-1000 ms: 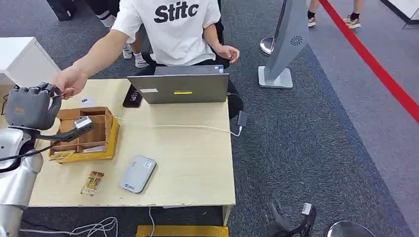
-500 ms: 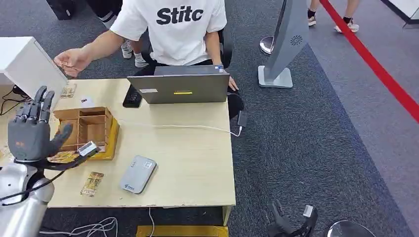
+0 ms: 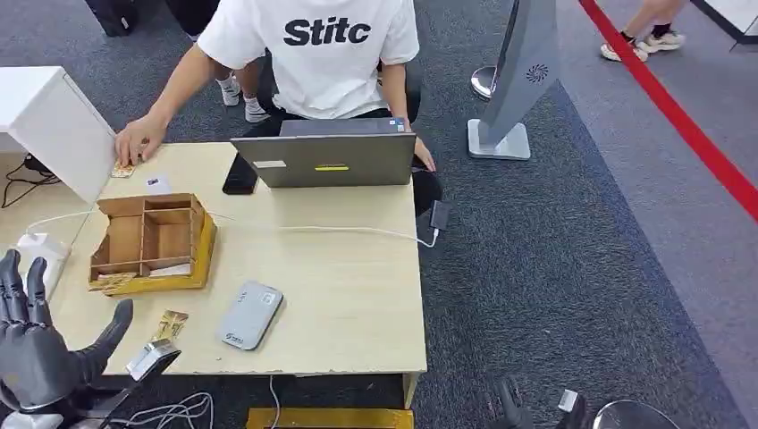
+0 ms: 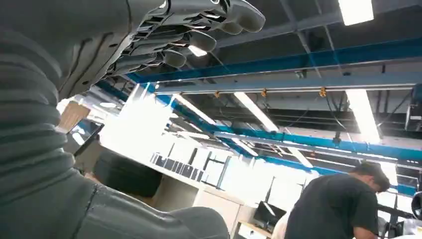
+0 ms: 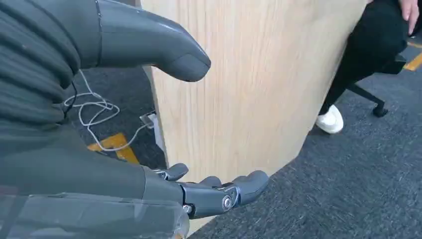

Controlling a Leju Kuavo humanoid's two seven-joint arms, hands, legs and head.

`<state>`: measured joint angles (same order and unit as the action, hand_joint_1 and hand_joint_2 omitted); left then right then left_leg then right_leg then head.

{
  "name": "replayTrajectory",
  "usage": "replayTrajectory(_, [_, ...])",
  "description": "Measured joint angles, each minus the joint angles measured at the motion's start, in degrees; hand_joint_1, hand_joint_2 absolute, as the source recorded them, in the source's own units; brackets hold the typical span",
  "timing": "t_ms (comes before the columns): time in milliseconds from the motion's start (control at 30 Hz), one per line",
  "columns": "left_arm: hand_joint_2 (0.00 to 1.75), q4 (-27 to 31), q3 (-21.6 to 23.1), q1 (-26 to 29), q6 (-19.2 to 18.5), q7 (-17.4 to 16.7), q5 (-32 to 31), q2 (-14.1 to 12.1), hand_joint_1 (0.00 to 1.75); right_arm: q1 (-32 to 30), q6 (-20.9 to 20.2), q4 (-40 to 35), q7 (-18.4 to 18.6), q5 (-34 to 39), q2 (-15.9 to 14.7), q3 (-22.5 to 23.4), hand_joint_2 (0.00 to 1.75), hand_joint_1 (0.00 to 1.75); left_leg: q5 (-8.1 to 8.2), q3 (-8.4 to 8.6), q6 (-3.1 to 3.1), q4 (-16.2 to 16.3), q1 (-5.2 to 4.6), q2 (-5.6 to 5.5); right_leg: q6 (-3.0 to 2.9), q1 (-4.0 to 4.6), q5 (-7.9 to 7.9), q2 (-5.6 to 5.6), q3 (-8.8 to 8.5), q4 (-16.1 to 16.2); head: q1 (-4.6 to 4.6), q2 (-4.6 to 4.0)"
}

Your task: Pass the card to the sensor for recognition and then transmit it.

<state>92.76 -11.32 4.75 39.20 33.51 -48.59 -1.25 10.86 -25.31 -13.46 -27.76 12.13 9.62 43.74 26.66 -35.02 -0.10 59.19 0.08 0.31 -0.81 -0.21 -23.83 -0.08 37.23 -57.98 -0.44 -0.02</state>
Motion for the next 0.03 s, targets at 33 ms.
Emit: replayTrajectory(33, [1.75,0.24,-0.33,0.75,-1.10,0.15,3.16,0.40,0.00,-0.11,-0.04,-0.05,-0.40,0.38,-0.04,0.07,1.75,0.00,0.00,0.02,0.00,-0.01,0.00,0.02,0.00,0.00,0.00,0.01,-0.01,0.00,-0.02,0.00])
